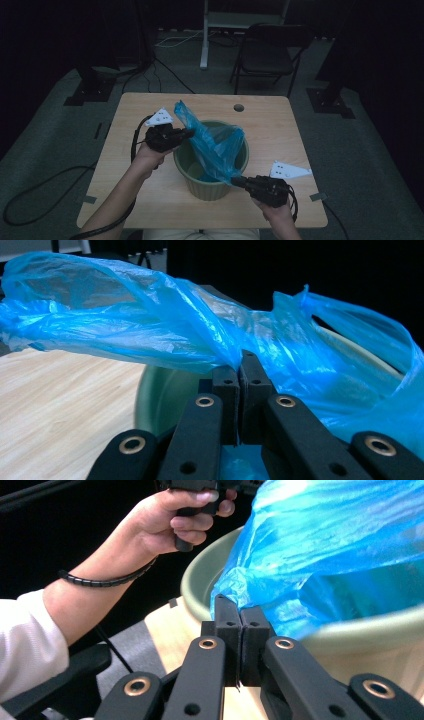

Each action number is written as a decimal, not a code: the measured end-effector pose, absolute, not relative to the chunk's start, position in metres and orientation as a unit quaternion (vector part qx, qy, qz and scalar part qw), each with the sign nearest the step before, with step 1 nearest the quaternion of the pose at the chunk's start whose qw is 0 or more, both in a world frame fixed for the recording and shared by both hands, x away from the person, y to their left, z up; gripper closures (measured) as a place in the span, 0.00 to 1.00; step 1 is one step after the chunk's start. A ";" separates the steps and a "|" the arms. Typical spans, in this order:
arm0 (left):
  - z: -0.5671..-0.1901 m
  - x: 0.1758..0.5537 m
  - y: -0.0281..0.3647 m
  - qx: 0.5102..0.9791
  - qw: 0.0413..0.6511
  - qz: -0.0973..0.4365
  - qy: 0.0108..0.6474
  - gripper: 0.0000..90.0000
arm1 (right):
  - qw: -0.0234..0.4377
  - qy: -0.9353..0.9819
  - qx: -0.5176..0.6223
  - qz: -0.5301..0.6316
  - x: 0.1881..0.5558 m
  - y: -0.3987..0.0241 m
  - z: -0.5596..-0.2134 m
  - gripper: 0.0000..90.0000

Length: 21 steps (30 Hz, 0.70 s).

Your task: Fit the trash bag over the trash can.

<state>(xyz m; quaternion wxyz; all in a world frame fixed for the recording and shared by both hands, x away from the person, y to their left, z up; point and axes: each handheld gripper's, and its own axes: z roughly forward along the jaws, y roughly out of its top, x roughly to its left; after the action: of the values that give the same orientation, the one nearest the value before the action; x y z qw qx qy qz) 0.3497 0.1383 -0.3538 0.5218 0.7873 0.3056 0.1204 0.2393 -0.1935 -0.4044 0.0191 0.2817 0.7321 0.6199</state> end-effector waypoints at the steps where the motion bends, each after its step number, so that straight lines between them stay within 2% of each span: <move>1: -0.353 0.348 0.138 0.787 0.525 0.119 0.303 0.97 | 0.014 0.729 0.284 0.622 0.237 -0.194 -0.407 0.99; 10: -0.352 0.337 0.133 0.795 0.525 0.107 0.283 0.95 | 0.007 0.722 0.313 0.617 0.213 -0.199 -0.429 0.99; 15: -0.355 0.332 0.132 0.800 0.525 0.097 0.275 0.95 | -0.025 0.712 0.338 0.615 0.211 -0.207 -0.447 0.99; 21: -0.356 0.330 0.130 0.802 0.523 0.099 0.271 0.95 | -0.042 0.722 0.362 0.588 0.209 -0.209 -0.468 0.98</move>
<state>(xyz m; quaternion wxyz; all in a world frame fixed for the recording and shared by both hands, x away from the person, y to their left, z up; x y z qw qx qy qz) 0.3296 0.1299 -0.3561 0.5233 0.8018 0.2710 0.0991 0.2092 -0.2086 -0.4678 -0.0416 0.3624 0.7216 0.5884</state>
